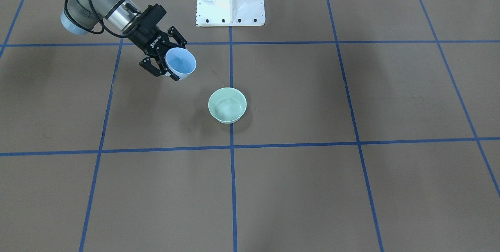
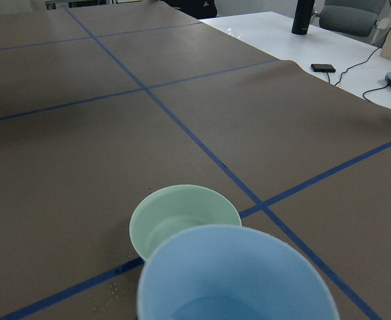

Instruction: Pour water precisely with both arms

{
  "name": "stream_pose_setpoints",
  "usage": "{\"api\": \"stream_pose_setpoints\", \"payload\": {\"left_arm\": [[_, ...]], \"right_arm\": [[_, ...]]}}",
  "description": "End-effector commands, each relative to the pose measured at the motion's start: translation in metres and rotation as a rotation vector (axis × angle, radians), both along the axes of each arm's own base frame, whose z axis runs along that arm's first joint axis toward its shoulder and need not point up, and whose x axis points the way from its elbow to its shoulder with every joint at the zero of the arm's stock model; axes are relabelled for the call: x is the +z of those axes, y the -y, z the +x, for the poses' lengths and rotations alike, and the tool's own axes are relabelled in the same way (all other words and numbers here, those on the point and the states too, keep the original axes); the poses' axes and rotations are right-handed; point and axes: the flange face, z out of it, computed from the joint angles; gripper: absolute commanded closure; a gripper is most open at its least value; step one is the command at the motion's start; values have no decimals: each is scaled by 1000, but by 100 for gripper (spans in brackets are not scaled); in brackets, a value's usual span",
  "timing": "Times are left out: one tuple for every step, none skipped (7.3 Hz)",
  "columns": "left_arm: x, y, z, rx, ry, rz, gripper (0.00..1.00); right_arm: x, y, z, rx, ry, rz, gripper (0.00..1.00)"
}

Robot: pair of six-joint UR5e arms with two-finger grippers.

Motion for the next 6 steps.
{"api": "stream_pose_setpoints", "payload": {"left_arm": [[0, 0, 0, 0, 0, 0, 0], [-1, 0, 0, -1, 0, 1, 0], [1, -1, 0, 0, 0, -1, 0], [3, -5, 0, 0, 0, -6, 0], [2, -5, 0, 0, 0, -4, 0], [2, -5, 0, 0, 0, -3, 0]], "right_arm": [[-28, 10, -23, -4, -70, -33, 100], [-34, 14, -30, -4, -106, -51, 100], [-39, 17, -33, -1, -134, -64, 100], [-46, 20, -41, 1, -170, -81, 100], [-55, 23, -47, 2, -200, -94, 100], [-61, 25, -52, 4, -229, -108, 100]]}}
